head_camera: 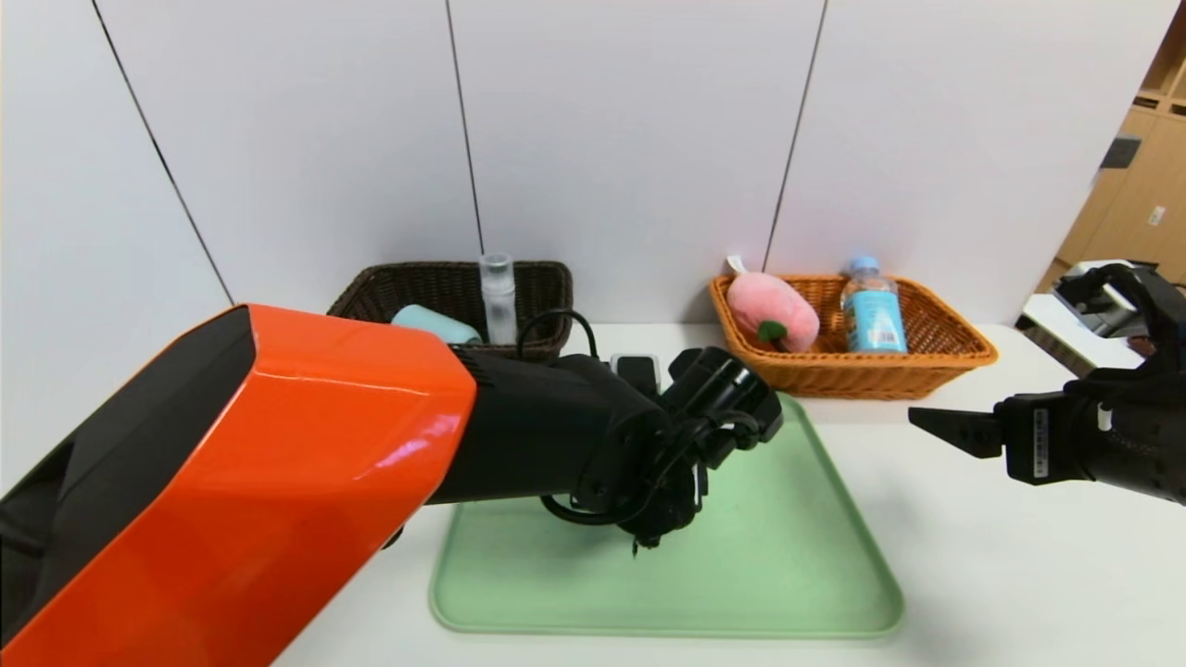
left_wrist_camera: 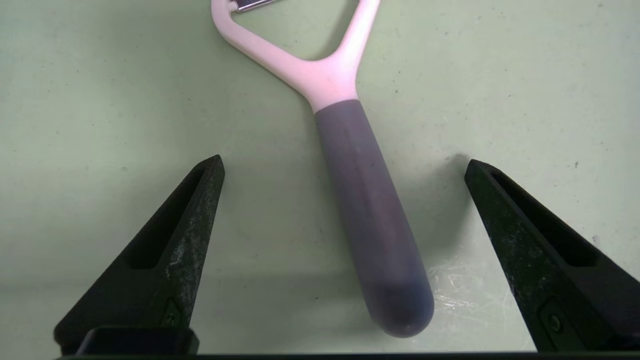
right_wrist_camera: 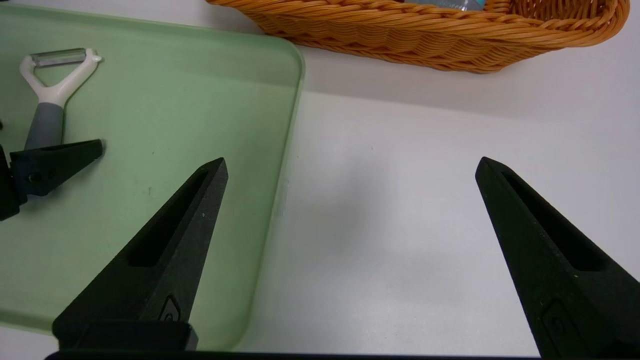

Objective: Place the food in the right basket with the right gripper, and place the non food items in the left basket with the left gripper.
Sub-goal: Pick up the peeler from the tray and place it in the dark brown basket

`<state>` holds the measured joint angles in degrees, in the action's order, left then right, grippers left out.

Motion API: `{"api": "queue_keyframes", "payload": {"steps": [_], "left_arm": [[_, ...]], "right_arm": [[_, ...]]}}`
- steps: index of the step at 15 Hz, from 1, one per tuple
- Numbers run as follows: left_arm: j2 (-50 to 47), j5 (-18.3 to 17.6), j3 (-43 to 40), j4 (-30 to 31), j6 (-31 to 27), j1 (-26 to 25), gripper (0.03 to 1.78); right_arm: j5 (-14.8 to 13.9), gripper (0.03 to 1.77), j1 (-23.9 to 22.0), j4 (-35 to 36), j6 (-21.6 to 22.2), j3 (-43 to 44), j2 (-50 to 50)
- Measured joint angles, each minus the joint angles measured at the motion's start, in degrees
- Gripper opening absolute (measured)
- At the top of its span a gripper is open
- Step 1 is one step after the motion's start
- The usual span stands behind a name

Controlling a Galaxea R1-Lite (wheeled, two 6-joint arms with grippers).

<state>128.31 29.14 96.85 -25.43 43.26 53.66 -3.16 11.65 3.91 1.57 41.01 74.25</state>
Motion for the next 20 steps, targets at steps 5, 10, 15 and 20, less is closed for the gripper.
{"api": "queue_keyframes", "payload": {"steps": [5,10,15,20], "left_arm": [[0.3,1.1,0.0,-0.2,0.1,-0.1,1.11],[-0.3,1.1,-0.5,-0.6,0.0,-0.1,0.64],[-2.6,0.9,-0.7,-0.9,-0.6,-1.5,0.29],[-9.8,2.9,-1.0,-0.3,-4.3,-2.1,0.29]], "right_arm": [[0.5,1.71,0.0,0.1,0.0,-0.1,0.4],[0.7,1.71,-0.2,0.1,0.1,-0.1,0.5],[0.8,1.71,-0.7,0.2,0.0,-0.5,0.5],[0.9,1.71,-1.0,2.0,0.0,-2.8,0.7]]}}
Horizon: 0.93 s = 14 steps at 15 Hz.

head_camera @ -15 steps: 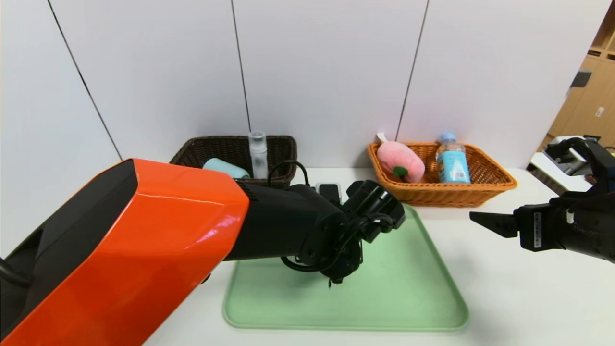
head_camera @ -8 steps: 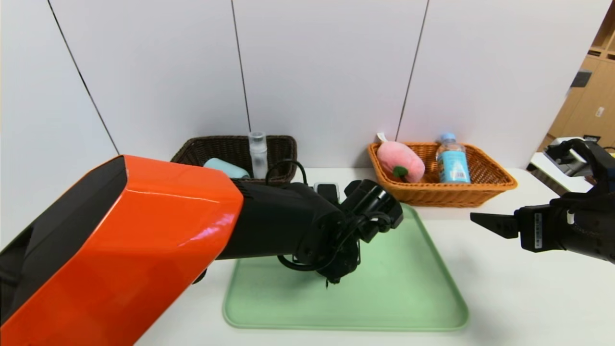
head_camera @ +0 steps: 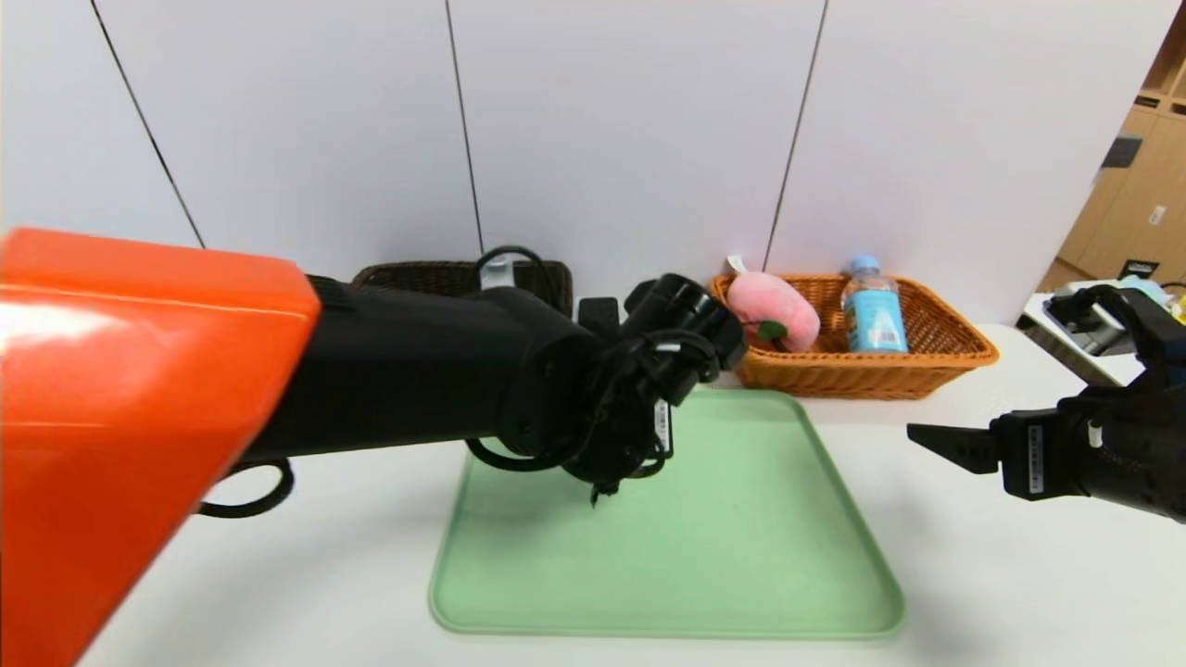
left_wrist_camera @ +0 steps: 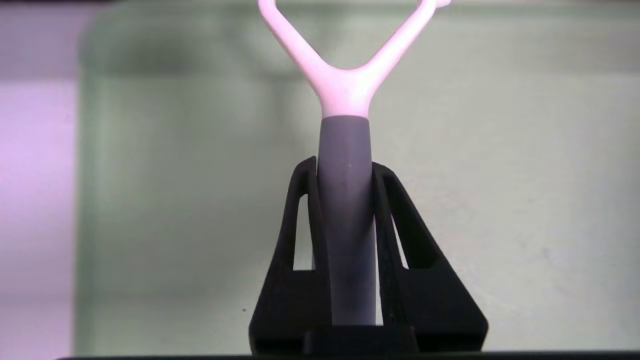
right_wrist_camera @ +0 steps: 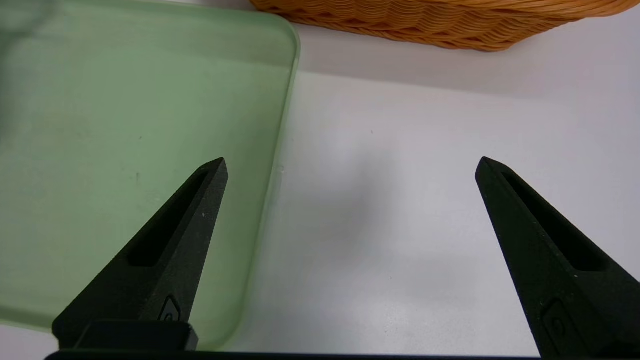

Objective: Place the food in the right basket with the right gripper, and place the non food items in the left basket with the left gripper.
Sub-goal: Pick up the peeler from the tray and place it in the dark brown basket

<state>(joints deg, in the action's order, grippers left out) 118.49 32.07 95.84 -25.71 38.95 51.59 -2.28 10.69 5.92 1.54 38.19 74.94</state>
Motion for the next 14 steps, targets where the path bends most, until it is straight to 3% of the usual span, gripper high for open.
{"api": "queue_keyframes", "payload": {"steps": [3,6,8,11,12,14], "left_arm": [[-8.1,0.3,0.1,2.5,-8.9,-1.2,0.29],[-14.8,-2.3,-3.0,12.2,-26.6,-10.4,0.29],[-17.9,-8.2,-7.6,20.8,-39.7,-19.4,0.29],[-19.7,-21.1,-15.2,36.0,-56.1,-32.0,0.29],[-19.1,-24.1,-16.4,39.8,-58.2,-34.6,0.29],[-16.7,-25.2,-17.5,42.3,-54.9,-37.7,0.29]], "right_arm": [[0.4,1.71,-0.1,1.9,-0.2,-0.7,0.3],[0.4,1.71,0.1,2.0,-0.6,-0.5,0.3],[0.4,1.71,0.2,2.0,-0.5,-0.6,0.3],[0.4,1.71,0.4,2.0,-0.6,-0.7,0.3],[0.7,1.71,0.5,2.1,-0.6,-0.8,0.3],[0.8,1.71,0.4,2.1,-1.1,-0.9,0.3]]}}
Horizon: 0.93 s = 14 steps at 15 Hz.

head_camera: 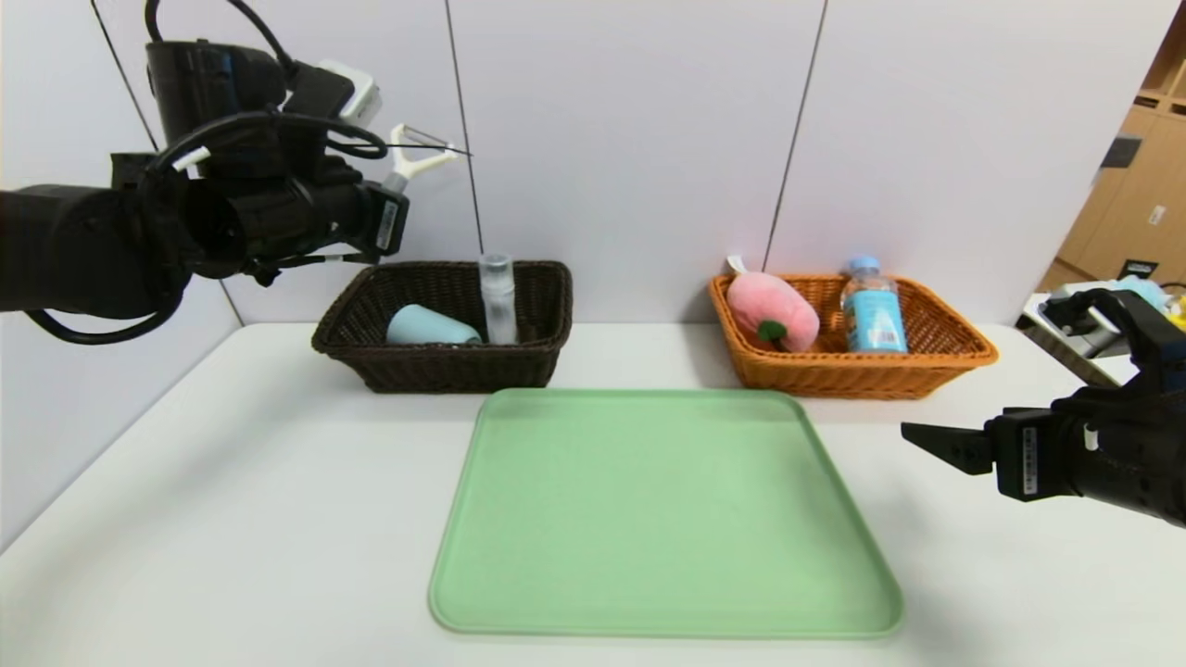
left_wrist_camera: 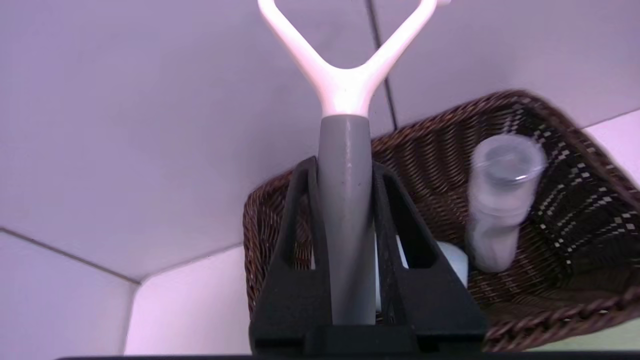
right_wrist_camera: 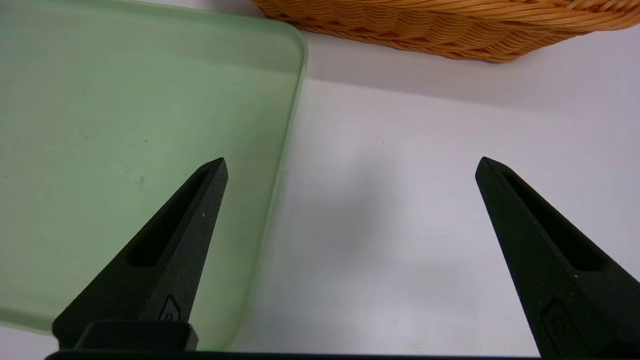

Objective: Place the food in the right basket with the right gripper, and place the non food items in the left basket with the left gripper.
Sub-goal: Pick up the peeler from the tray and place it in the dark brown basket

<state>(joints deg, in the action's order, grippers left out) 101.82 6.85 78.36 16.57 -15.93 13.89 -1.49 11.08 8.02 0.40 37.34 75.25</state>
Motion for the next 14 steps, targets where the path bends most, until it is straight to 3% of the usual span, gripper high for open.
{"api": "queue_keyframes", "payload": {"steps": [5,14], "left_arm": [[6.8,0.3,-0.3,6.2,6.8,-1.4,0.29],[15.8,1.8,4.6,5.2,6.6,-1.9,0.29]], "right_arm": [[0.1,1.71,0.1,0.0,-0.2,0.0,0.2],[0.3,1.71,0.1,0.1,-0.1,-0.9,0.7]]}}
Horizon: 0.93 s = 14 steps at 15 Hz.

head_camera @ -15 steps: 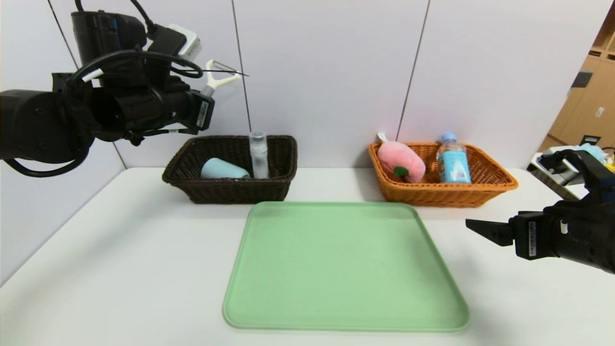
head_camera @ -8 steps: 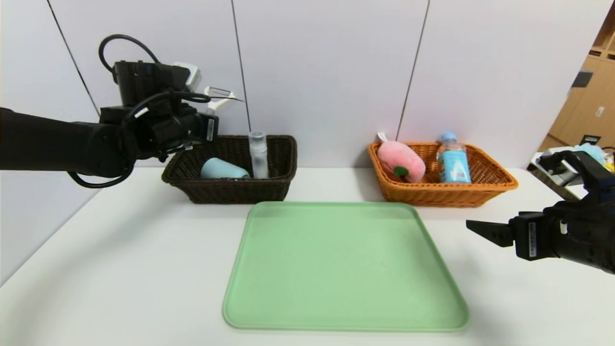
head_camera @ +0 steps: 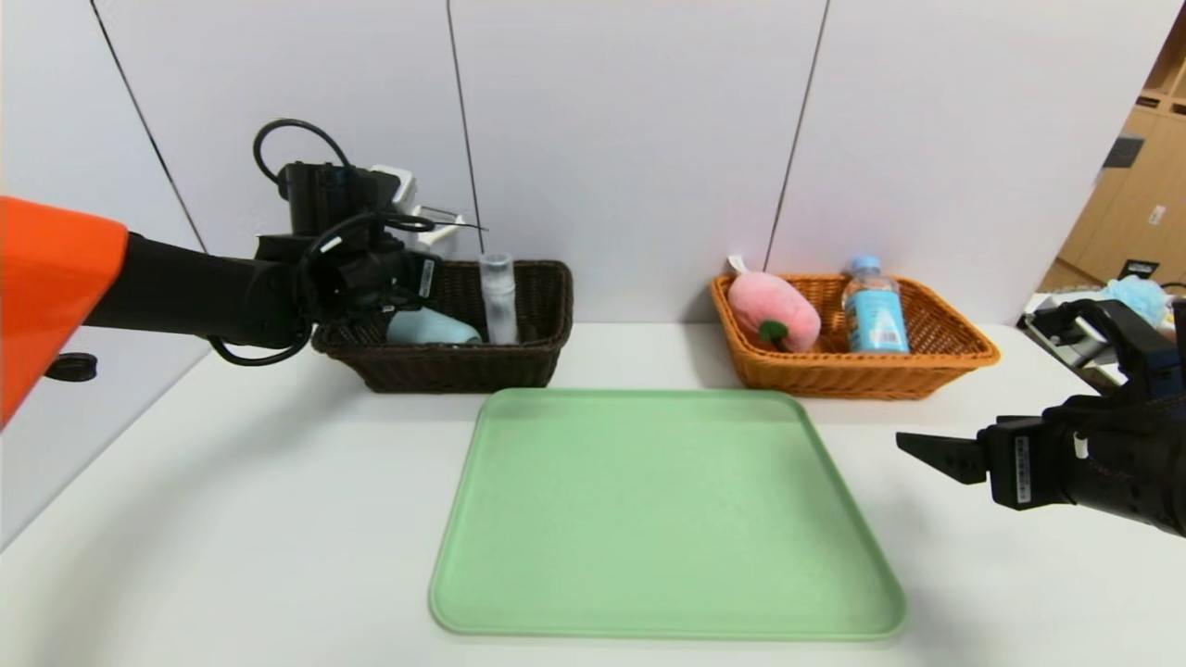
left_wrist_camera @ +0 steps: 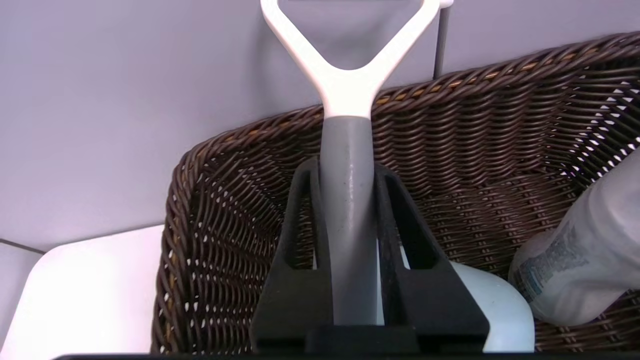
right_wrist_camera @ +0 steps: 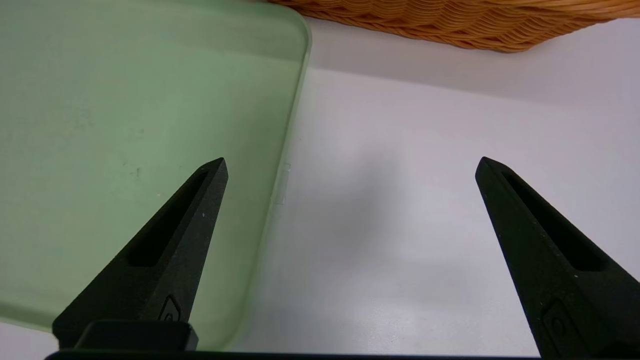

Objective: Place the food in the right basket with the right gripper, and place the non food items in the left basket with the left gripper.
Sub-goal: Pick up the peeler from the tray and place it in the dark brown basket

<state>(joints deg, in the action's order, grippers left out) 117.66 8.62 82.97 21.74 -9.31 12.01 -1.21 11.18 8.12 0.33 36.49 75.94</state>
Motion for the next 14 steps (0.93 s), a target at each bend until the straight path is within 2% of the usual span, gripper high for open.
{"api": "queue_keyframes", "payload": {"steps": [3,5,9,14], "left_arm": [[2.1,4.0,1.8,0.5,-0.4,-0.1,0.29],[2.8,4.7,2.2,0.5,-0.4,0.0,0.29],[3.2,4.7,2.4,1.9,-0.3,-0.1,0.82],[1.2,4.5,2.3,2.4,-0.4,-0.1,1.25]], "right_arm": [[0.0,1.71,0.0,1.1,0.0,-0.7,0.0],[0.0,1.71,0.0,1.2,0.0,-0.8,0.1],[0.0,1.71,0.0,1.2,0.0,-0.7,0.2],[0.0,1.71,0.2,1.2,-0.1,-0.7,0.2]]}}
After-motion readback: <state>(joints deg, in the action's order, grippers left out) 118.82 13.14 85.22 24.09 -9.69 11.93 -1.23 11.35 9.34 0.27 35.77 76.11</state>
